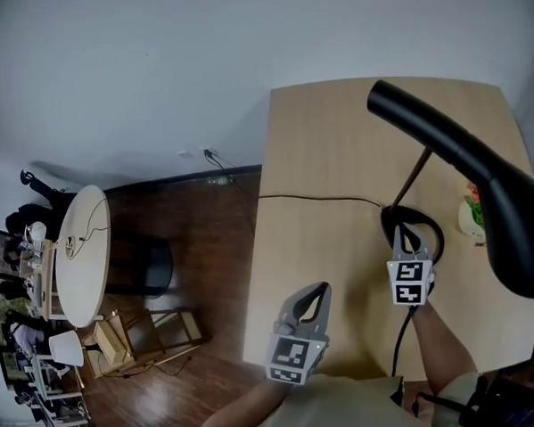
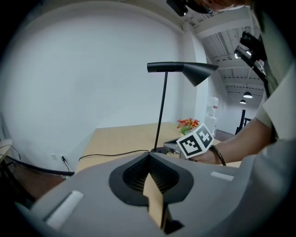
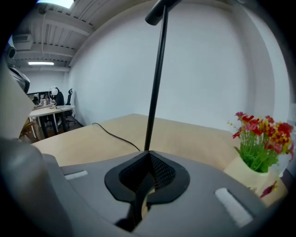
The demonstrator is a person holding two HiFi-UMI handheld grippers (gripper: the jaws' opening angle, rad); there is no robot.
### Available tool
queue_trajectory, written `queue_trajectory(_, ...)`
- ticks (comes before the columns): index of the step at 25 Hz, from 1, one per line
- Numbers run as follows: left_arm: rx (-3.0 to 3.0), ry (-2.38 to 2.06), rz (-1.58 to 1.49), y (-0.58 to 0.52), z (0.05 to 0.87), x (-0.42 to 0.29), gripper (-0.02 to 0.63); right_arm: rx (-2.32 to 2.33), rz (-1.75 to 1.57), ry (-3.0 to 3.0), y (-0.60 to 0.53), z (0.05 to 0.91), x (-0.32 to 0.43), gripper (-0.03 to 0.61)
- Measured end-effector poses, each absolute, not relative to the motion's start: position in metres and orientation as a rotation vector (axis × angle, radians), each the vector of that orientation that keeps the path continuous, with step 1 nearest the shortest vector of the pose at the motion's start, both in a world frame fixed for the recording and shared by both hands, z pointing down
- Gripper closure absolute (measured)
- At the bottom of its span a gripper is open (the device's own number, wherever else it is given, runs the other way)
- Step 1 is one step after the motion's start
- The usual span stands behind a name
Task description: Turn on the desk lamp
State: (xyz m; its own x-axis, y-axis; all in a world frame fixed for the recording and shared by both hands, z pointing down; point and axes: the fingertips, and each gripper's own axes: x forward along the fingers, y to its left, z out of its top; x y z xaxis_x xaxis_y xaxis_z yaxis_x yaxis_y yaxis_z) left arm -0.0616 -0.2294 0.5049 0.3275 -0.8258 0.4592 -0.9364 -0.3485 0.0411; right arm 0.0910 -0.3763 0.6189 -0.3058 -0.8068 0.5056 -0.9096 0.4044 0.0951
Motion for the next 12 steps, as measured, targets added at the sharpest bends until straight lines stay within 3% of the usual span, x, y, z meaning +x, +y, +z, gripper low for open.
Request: queue_trajectory(12,2.252,-1.611,0.558,-0.223,0.509,-0.064,0.615,1.385,0.364,-2.112,-0.405,0.661,0.083,0.58)
